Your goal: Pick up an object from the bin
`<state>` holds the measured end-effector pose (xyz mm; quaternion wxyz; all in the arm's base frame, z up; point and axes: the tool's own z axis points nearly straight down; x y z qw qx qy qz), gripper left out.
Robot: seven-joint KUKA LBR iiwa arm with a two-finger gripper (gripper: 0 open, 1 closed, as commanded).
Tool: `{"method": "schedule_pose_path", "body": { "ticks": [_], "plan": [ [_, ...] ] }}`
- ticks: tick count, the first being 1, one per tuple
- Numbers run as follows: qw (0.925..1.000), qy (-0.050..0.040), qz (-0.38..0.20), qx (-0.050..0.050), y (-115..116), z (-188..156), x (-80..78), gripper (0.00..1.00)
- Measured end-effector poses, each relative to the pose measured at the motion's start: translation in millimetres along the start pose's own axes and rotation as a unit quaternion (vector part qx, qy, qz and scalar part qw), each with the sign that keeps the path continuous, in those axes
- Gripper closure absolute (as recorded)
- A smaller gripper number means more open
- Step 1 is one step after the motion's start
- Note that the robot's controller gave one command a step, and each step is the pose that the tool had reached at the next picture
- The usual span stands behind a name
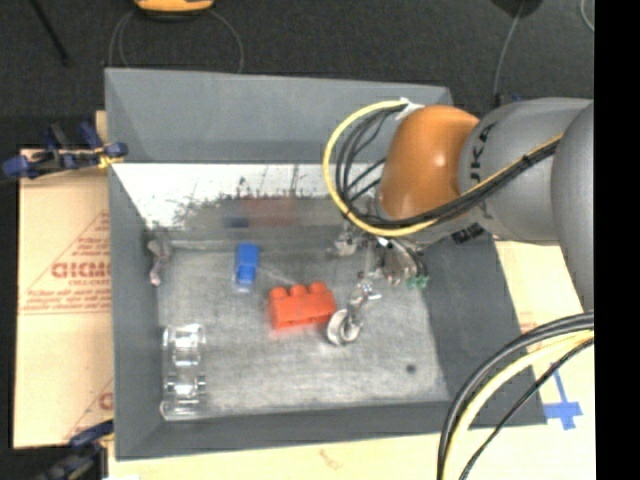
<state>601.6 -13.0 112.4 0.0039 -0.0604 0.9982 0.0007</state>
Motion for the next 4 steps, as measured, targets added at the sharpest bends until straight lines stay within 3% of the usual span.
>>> {"method": "schedule_pose_path", "body": {
  "ticks": [1, 2, 3, 4],
  "plan": [
    [0.9926, -0.0077, -0.121, 0.005, 27.3, 32.2, 33.1, 0.0],
    [0.9984, 0.0, -0.057, 0.0, 62.5, 31.8, 13.1, 0.0],
    [0.9983, -0.0008, -0.058, 0.001, 61.4, 30.4, 12.6, 1.0],
    [0.9935, -0.0024, -0.114, 0.002, 50.2, -109.1, 10.3, 1.0]
  ]
}}
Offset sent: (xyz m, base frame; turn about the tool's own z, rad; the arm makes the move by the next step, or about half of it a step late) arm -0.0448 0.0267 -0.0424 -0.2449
